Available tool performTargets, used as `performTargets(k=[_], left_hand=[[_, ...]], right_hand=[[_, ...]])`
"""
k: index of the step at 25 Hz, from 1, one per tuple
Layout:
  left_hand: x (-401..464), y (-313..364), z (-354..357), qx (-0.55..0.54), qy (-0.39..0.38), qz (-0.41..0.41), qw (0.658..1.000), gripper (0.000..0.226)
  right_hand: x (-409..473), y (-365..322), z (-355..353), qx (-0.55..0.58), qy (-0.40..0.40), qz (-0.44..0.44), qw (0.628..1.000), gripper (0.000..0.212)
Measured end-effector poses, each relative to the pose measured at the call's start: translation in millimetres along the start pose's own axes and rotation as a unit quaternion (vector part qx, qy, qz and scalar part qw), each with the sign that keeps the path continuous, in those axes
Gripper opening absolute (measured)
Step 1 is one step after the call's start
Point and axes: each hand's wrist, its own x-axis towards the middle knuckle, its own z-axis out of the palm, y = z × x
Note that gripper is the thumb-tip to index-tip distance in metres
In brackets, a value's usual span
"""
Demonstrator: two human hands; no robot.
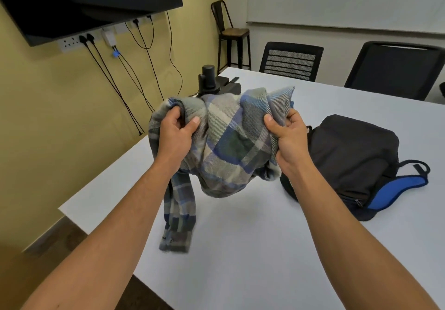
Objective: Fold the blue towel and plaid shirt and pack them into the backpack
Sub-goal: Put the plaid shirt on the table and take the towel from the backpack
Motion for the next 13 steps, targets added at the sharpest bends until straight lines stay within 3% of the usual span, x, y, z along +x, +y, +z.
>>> performTargets(k=[9, 13], left_hand=[[62, -61, -13, 0.030, -0.036, -0.037, 0.998, 0.022], [81, -107, -16, 0.070, -0.027, -0.062, 0.995, 0.018]], right_hand=[[39, 55, 11, -0.022, 0.058, 0.006, 0.998, 0.046], [49, 85, 7, -0.116, 0.051, 0.028, 0.992, 0.044]])
